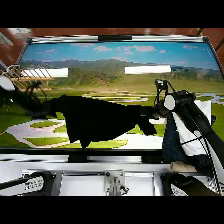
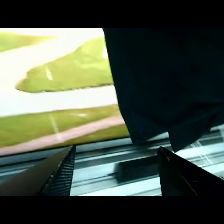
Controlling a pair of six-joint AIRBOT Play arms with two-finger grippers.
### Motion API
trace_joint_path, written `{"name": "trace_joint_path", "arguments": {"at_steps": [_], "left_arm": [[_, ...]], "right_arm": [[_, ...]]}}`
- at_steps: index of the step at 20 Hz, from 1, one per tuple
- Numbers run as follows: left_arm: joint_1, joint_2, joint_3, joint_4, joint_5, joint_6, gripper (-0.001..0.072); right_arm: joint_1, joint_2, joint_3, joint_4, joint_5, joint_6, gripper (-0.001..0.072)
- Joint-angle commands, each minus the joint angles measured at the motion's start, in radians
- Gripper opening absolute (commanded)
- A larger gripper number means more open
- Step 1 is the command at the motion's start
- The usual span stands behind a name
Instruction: Fold the shirts.
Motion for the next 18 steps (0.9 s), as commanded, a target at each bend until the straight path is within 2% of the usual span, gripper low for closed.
{"name": "trace_joint_path", "arguments": {"at_steps": [1, 5, 10, 18], "left_arm": [[0.003, 0.112, -0.307, -0.203, 0.151, 0.053, 0.0691], [0.001, 0.112, -0.435, -0.238, 0.271, 0.068, 0.069], [-0.053, 0.109, -0.473, -0.245, 0.301, 0.087, 0.0689], [-0.13, 0.109, -0.535, -0.288, 0.452, 0.082, 0.0668]], "right_arm": [[0.0, -0.001, 0.0, 0.001, 0.021, -0.012, 0.0061], [0.0, -0.001, 0.0, 0.0, 0.011, -0.018, 0.0061], [0.0, -0.001, 0.0, -0.015, -0.003, -0.018, 0.0061], [0.0, -0.001, 0.0, -0.015, -0.002, -0.017, 0.0061]]}}
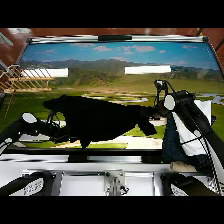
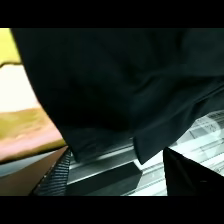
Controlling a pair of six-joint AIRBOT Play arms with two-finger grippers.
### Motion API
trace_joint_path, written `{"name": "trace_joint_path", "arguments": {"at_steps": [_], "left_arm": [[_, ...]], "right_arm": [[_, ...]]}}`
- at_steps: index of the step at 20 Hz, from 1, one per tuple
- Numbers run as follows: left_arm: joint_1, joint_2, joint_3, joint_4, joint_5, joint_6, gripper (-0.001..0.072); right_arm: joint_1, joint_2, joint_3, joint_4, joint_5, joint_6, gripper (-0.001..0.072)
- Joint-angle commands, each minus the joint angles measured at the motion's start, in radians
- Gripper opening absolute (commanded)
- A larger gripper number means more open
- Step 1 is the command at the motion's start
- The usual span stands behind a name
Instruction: Fold the shirts.
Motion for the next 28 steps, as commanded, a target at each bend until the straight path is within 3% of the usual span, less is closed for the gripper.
{"name": "trace_joint_path", "arguments": {"at_steps": [1, 2, 4, 8, 9, 15, 19, 23, 26, 28], "left_arm": [[-0.021, -0.004, -0.035, -0.035, 0.105, 0.0, 0.0667], [-0.027, -0.004, -0.04, -0.044, 0.122, 0.0, 0.0658], [-0.043, -0.016, -0.042, -0.045, 0.137, 0.0, 0.0541], [-0.052, -0.037, -0.036, -0.045, 0.132, 0.014, 0.008], [-0.052, -0.031, -0.023, -0.045, 0.12, 0.045, 0.0033], [0.018, 0.072, 0.214, 0.126, -0.076, 0.071, 0.0032], [0.049, 0.182, 0.517, 0.129, -0.18, 0.101, 0.0032], [0.048, 0.231, 0.973, 0.128, -0.162, 0.056, 0.0032], [0.048, 0.23, 1.398, 0.127, -0.055, -0.038, 0.0032], [0.048, 0.237, 1.611, 0.129, 0.013, -0.057, 0.0032]], "right_arm": [[0.0, -0.001, 0.0, -0.001, 0.0, 0.0, 0.0061], [0.0, -0.001, 0.0, -0.001, 0.0, 0.0, 0.0061], [0.0, -0.001, 0.0, -0.001, 0.0, 0.0, 0.0061], [0.0, -0.001, 0.0, -0.001, 0.002, 0.0, 0.0061], [0.0, -0.001, 0.0, -0.002, 0.004, 0.0, 0.0061], [0.0, 0.029, 0.024, -0.08, 0.018, -0.01, 0.0061], [0.0, 0.113, 0.195, -0.222, 0.004, -0.058, 0.0061], [0.0, 0.194, 0.475, -0.337, -0.118, -0.111, 0.006], [0.0, 0.242, 0.723, -0.353, -0.267, -0.113, 0.006], [0.0, 0.27, 0.853, -0.352, -0.34, -0.111, 0.006]]}}
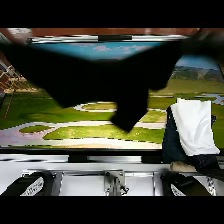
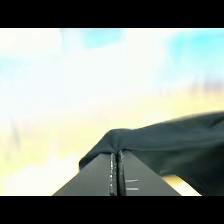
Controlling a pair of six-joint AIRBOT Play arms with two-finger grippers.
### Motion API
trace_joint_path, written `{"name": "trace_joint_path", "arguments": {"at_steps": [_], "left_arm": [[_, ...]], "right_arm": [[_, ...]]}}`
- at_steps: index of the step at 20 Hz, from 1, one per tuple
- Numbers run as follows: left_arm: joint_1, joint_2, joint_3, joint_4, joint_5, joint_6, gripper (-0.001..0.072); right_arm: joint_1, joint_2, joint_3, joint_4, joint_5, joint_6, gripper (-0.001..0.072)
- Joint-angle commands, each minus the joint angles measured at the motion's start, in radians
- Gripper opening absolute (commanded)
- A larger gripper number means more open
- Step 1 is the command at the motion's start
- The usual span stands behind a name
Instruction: Fold the shirts.
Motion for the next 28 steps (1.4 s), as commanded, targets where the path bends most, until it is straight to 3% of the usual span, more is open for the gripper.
{"name": "trace_joint_path", "arguments": {"at_steps": [1, 5, 7, 10, 14, 19, 21, 24, 28], "left_arm": [[0.002, 0.032, 0.366, 0.011, 0.117, -0.056, 0.0032], [0.002, 0.186, 0.253, 0.227, 0.084, -0.108, 0.0033], [0.002, 0.259, 0.153, 0.332, 0.084, -0.136, 0.0032], [0.002, 0.293, 0.074, 0.34, 0.052, -0.138, 0.0033], [0.002, 0.249, 0.001, 0.473, 0.016, -0.138, 0.0032], [0.002, 0.148, -0.177, 0.583, -0.101, -0.118, 0.0032], [0.002, 0.093, -0.279, 0.583, -0.087, -0.1, 0.0032], [0.002, -0.054, -0.362, 0.584, -0.012, -0.101, 0.0032], [0.002, -0.282, -0.36, 0.582, 0.065, -0.153, 0.0033]], "right_arm": [[0.0, 0.06, 0.237, -0.026, -0.151, -0.009, 0.006], [0.0, 0.153, 0.29, 0.005, -0.063, -0.009, 0.006], [0.0, 0.19, 0.29, 0.01, 0.089, -0.009, 0.006], [0.0, 0.202, 0.289, 0.064, 0.337, -0.014, 0.006], [0.0, 0.104, 0.288, 0.09, 0.486, -0.065, 0.006], [0.0, -0.173, 0.27, 0.167, 0.693, -0.066, 0.0061], [0.0, -0.301, 0.224, 0.167, 0.665, -0.066, 0.0061], [0.0, -0.528, 0.2, 0.144, 0.463, -0.064, 0.0061], [0.0, -0.739, 0.2, 0.13, 0.226, 0.03, 0.0061]]}}
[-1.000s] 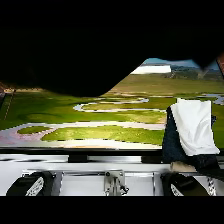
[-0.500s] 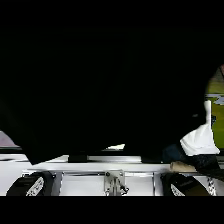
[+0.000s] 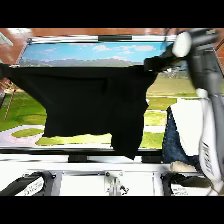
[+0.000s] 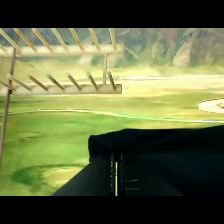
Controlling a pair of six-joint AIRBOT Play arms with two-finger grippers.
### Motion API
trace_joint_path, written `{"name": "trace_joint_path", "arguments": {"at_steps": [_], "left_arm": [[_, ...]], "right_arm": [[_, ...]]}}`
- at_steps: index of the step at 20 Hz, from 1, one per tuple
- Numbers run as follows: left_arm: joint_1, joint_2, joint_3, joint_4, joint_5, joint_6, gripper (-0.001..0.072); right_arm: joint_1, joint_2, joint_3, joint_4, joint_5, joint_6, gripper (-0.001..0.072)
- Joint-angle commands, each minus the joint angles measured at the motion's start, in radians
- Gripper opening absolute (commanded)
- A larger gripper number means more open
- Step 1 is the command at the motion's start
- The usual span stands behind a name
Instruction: Fold the shirts.
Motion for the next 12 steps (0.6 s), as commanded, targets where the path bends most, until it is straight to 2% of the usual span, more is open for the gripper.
{"name": "trace_joint_path", "arguments": {"at_steps": [1, 4, 5, 6, 7, 8, 9, 11, 12], "left_arm": [[0.0, -0.196, -0.023, 0.002, 0.05, -0.06, 0.0033], [0.0, -0.33, -0.024, -0.06, 0.032, -0.081, 0.0033], [0.0, -0.36, -0.023, -0.101, 0.017, -0.081, 0.0037], [0.0, -0.381, -0.023, -0.144, -0.001, -0.081, 0.0134], [0.0, -0.394, -0.021, -0.163, -0.026, -0.106, 0.046], [0.004, -0.397, -0.016, -0.162, -0.058, -0.148, 0.0698], [0.017, -0.396, -0.003, -0.163, -0.11, -0.139, 0.071], [0.074, -0.392, 0.035, -0.163, -0.272, -0.045, 0.0707], [0.113, -0.383, 0.035, -0.163, -0.34, -0.026, 0.0695]], "right_arm": [[0.0, -0.182, -0.006, -0.004, -0.18, 0.099, 0.0061], [0.003, -0.261, -0.007, 0.046, -0.17, 0.15, 0.0062], [0.004, -0.279, -0.007, 0.079, -0.165, 0.15, 0.0091], [0.004, -0.286, -0.006, 0.11, -0.166, 0.148, 0.0222], [0.004, -0.283, -0.006, 0.125, -0.161, 0.122, 0.049], [0.002, -0.271, -0.005, 0.124, -0.137, 0.072, 0.0539], [-0.003, -0.248, -0.005, 0.084, -0.084, 0.013, 0.0539], [-0.023, -0.199, -0.005, -0.083, 0.092, -0.063, 0.0538], [-0.047, -0.178, -0.005, -0.128, 0.182, -0.095, 0.0538]]}}
